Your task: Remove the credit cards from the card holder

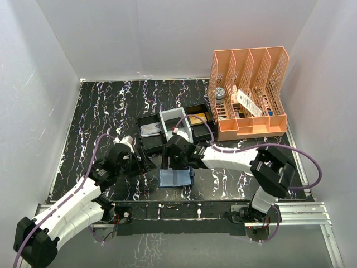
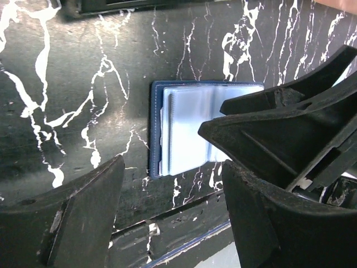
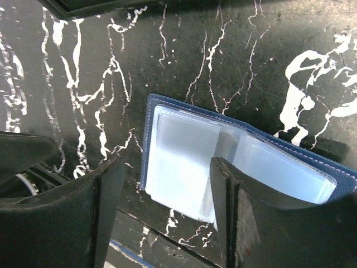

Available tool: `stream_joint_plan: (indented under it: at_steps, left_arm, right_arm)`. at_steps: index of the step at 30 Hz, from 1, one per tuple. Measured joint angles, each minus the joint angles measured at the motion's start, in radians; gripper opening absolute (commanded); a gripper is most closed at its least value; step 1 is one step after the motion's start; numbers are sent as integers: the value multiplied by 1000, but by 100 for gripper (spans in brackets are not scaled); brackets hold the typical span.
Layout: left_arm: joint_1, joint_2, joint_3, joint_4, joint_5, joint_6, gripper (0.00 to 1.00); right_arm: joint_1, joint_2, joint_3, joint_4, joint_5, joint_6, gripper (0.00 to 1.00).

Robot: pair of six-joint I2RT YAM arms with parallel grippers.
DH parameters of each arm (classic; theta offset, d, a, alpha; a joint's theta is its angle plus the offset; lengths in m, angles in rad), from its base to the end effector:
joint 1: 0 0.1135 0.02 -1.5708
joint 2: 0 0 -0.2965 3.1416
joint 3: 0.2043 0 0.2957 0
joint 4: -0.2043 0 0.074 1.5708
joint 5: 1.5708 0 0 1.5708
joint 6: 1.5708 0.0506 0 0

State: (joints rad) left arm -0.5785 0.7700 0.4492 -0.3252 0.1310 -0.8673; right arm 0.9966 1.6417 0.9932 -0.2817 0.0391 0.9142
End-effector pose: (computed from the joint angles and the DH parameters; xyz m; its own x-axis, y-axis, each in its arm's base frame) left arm 0.1638 -0.1149 0.2108 -0.8060 -0.3766 -0.4566 0.0228 0.7511 -0.6598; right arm 0.2094 0.3200 0.1823 -0.9203 0.0345 -0.3897 -0.1595 0.8765 0.4543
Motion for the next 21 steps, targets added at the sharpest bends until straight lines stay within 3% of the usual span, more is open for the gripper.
stream_joint_plan:
  at_steps: [12,21]
  left_arm:
    - [-1,-39,24,-54,-70,-8,70]
    - [-1,-38,24,-58,-70,-9,70]
  right_arm:
    - [78,135,121,-143,112,-2,68]
    - [109,190,191,-195,183,0,60]
